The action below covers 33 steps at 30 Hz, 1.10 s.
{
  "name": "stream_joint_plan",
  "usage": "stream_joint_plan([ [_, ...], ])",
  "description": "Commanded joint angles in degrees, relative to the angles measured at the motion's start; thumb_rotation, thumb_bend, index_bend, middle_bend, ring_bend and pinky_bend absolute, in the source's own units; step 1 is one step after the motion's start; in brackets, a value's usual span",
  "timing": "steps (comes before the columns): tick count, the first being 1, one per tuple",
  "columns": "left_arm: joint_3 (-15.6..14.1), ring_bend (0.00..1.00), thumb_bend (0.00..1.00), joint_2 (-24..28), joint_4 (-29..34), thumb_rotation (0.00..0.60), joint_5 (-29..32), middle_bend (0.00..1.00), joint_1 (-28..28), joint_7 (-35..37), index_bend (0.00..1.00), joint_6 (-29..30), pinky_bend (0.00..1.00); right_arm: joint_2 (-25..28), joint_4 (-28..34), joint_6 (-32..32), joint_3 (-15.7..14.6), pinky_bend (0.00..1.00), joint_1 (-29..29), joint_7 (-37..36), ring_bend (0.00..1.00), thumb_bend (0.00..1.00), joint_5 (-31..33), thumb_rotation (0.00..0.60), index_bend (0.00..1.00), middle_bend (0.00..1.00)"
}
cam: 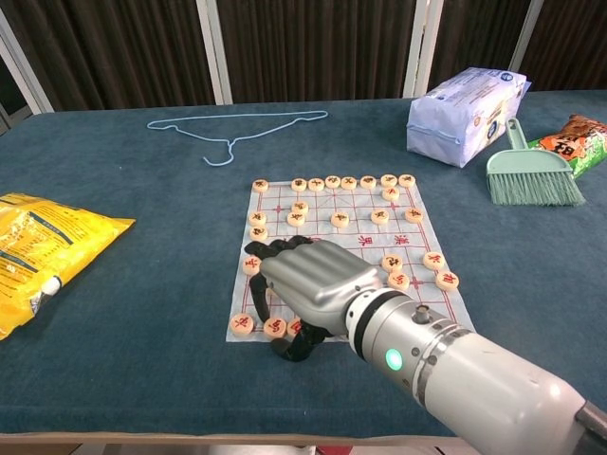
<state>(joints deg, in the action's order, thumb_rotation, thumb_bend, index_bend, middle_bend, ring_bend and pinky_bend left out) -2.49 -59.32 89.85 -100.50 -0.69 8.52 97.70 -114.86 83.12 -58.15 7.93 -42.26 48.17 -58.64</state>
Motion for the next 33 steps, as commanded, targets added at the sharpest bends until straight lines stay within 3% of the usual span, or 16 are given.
stream_joint_plan([
  [1,0.02,0.00,0.44,0.00,0.00,0.600,0.05,0.00,0.00,-0.02,0.00,-0.02,0.05,0.01,-0.07,-0.26,-0.09,0.00,-0.10,0.14,0.00,0.48,0.05,0.600,0.59,0.06],
  [11,0.08,0.00,0.44,0.03,-0.06,0.600,0.03,0.00,0.20,0.13,0.00,0.36,0.05,0.26,0.48,-1.68,0.09,0.00,-0.14,-1.24,0.00,0.52,-0.99,0.600,0.65,0.10],
  [18,0.13,0.00,0.44,0.18,-0.10,0.600,0.18,0.00,0.41,0.51,0.00,0.70,0.05,0.48,1.13,-1.98,3.39,0.00,-0.85,-4.40,0.00,0.52,-0.95,0.600,0.65,0.10],
  [26,0.52,0.00,0.44,0.41,-0.32,0.600,0.97,0.00,0.64,1.08,0.00,1.03,0.05,-5.08,-7.31,-0.73,8.68,0.00,-5.79,-3.59,0.00,0.52,0.97,0.600,0.65,0.11],
  [33,0.56,0.00,0.44,0.55,-0.45,0.600,1.08,0.00,0.81,1.49,0.00,1.22,0.05,-7.87,-11.99,0.44,9.39,0.00,-7.67,-3.75,0.00,0.53,2.40,0.600,0.65,0.11],
])
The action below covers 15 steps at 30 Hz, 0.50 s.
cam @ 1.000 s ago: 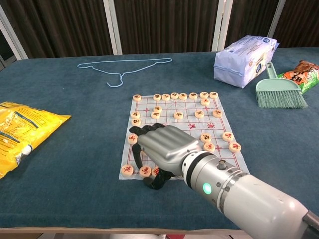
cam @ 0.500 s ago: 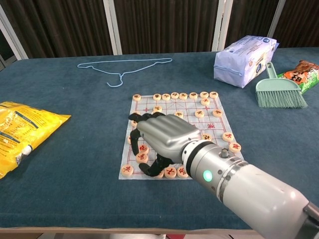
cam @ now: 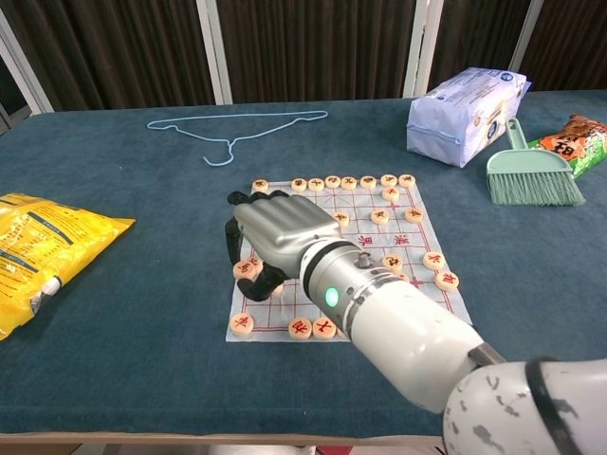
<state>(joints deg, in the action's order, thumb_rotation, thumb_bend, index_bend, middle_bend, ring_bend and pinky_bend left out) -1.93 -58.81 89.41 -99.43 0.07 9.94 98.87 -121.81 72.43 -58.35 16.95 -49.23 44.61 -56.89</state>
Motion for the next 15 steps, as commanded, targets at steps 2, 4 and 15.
stream_joint_plan([
  [2,0.01,0.00,0.44,0.06,0.00,0.600,-0.01,0.00,0.11,0.19,0.00,0.18,0.05,-1.40,-2.14,1.10,0.61,0.00,-1.07,-0.60,0.00,0.52,0.97,0.600,0.65,0.11],
  [4,0.05,0.00,0.44,0.10,-0.02,0.600,-0.03,0.00,0.17,0.36,0.00,0.34,0.05,-1.82,-2.93,1.20,0.70,0.00,-1.47,-0.42,0.00,0.53,1.19,0.600,0.65,0.11],
  [15,0.24,0.00,0.44,0.17,-0.13,0.600,0.02,0.00,0.48,0.82,0.00,0.98,0.05,-2.38,-4.42,0.82,0.11,0.00,-2.03,0.35,0.00,0.52,1.47,0.600,0.63,0.11],
])
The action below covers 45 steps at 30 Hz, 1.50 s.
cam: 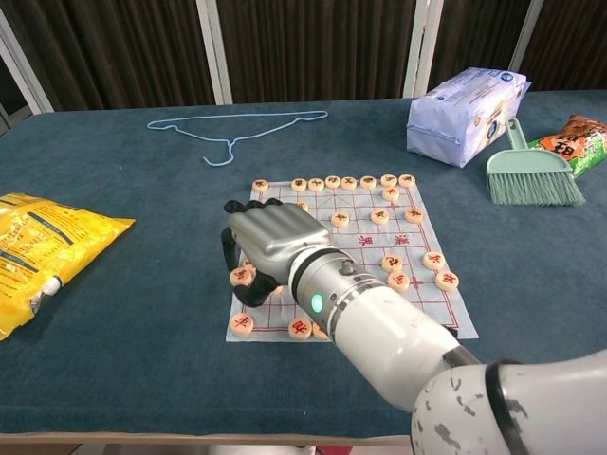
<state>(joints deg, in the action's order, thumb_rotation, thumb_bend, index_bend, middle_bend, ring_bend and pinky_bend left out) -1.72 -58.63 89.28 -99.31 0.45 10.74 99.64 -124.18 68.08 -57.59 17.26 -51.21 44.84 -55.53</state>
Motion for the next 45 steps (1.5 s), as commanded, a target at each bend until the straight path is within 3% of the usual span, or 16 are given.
stream_joint_plan([
  [1,0.03,0.00,0.44,0.00,-0.01,0.600,-0.14,0.00,0.14,0.05,0.00,0.29,0.05,0.04,0.00,0.20,-0.26,0.00,-0.04,0.16,0.00,0.52,0.27,0.600,0.61,0.11],
  [17,0.04,0.00,0.44,-0.07,-0.23,0.600,-0.32,0.00,0.26,0.22,0.00,0.40,0.05,1.24,1.84,-0.31,-0.72,0.00,-0.04,1.25,0.00,0.52,1.01,0.600,0.49,0.11],
  [23,0.07,0.00,0.44,-0.13,-0.50,0.600,-0.41,0.00,0.28,0.31,0.00,0.48,0.05,6.26,11.02,-5.20,-2.26,0.00,2.42,-0.01,0.00,0.52,-3.71,0.600,0.44,0.11],
  [26,0.13,0.00,0.44,-0.22,-0.48,0.600,-0.34,0.00,0.37,0.05,0.00,0.61,0.05,13.12,20.79,-10.38,-5.99,0.00,6.12,-0.26,0.00,0.52,-9.14,0.600,0.34,0.10],
  [29,0.35,0.00,0.44,-0.36,-0.38,0.600,-0.06,0.00,0.64,-0.38,0.00,1.06,0.05,23.84,32.14,-15.85,-11.62,0.00,11.19,2.11,0.00,0.52,-13.39,0.600,0.19,0.05],
  [31,0.44,0.00,0.44,-0.46,-0.33,0.600,-0.01,0.00,0.82,-0.72,0.00,1.38,0.05,33.36,40.06,-19.44,-16.75,0.00,15.28,4.32,0.00,0.49,-15.14,0.600,0.06,0.01],
  [34,0.60,0.00,0.44,-0.78,-0.19,0.600,0.12,0.00,0.93,-1.73,0.00,1.45,0.05,45.62,46.95,-25.62,-24.44,0.00,22.08,2.55,0.00,0.44,-18.38,0.600,0.00,0.00],
  [36,0.70,0.00,0.44,-1.04,0.00,0.600,-0.01,0.00,0.82,-2.86,0.00,1.26,0.05,50.72,46.14,-31.07,-29.15,0.00,27.86,-1.94,0.00,0.43,-20.86,0.600,0.00,0.00],
  [38,0.85,0.00,0.45,-1.50,0.17,0.600,-0.14,0.00,0.71,-4.25,0.00,1.09,0.05,52.44,41.91,-36.42,-32.13,0.00,33.66,-8.87,0.00,0.43,-23.53,0.600,0.00,0.00],
  [41,0.84,0.00,0.44,-2.04,0.33,0.600,-0.18,0.00,0.50,-6.23,0.00,0.35,0.04,51.92,34.67,-42.47,-33.05,0.00,40.07,-19.31,0.00,0.43,-26.03,0.600,0.00,0.00],
  [45,-0.35,0.00,0.44,-1.60,1.97,0.600,-0.25,0.00,0.03,-7.97,0.00,-2.53,0.04,52.09,30.68,-48.03,-31.96,0.00,44.07,-24.59,0.00,0.43,-31.32,0.600,0.00,0.00],
])
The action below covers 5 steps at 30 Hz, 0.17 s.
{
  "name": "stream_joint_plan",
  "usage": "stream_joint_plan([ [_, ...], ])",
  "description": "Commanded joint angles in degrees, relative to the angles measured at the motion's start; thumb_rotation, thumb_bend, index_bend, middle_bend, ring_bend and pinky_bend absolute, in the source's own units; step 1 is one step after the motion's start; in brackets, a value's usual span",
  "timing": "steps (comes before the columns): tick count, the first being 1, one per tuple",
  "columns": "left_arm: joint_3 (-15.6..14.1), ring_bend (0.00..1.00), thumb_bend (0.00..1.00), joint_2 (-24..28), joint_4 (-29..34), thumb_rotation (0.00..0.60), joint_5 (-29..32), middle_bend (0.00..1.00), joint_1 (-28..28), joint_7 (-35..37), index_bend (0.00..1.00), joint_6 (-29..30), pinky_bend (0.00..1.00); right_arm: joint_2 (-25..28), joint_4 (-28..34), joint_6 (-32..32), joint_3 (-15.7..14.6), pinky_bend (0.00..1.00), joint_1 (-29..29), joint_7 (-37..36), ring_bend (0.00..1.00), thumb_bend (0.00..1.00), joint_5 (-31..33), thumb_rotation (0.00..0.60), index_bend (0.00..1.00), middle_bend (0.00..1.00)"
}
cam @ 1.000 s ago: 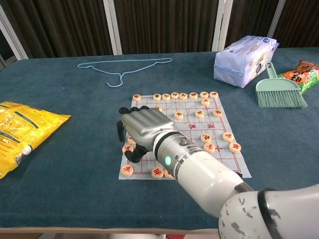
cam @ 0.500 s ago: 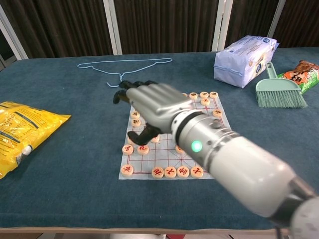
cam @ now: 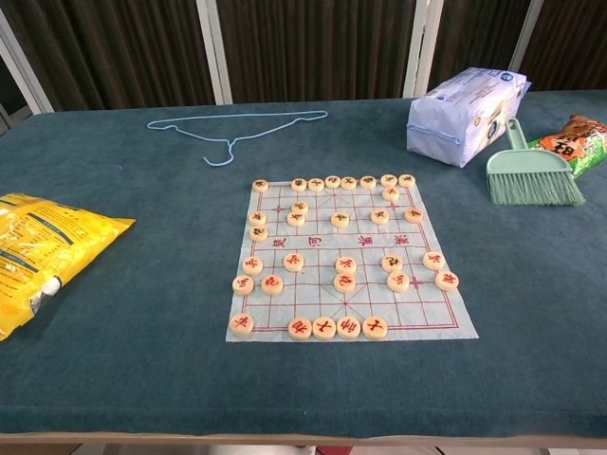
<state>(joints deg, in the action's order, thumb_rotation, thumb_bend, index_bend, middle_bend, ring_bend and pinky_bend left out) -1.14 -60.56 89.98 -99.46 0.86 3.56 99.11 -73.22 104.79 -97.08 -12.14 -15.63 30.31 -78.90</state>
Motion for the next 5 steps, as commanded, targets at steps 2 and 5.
stream_joint_plan([
  [2,-1.47,0.00,0.44,0.97,2.26,0.600,0.07,0.00,-0.61,-1.62,0.00,-3.49,0.04,0.66,-7.31,-9.94,-1.89,0.00,9.71,-9.80,0.00,0.43,-10.14,0.600,0.00,0.00],
  [5,-1.65,0.00,0.44,1.20,3.09,0.600,0.12,0.00,-0.79,-2.68,0.00,-4.28,0.04,0.59,-7.56,-9.04,-1.26,0.00,10.61,-10.39,0.00,0.43,-11.10,0.600,0.00,0.00],
])
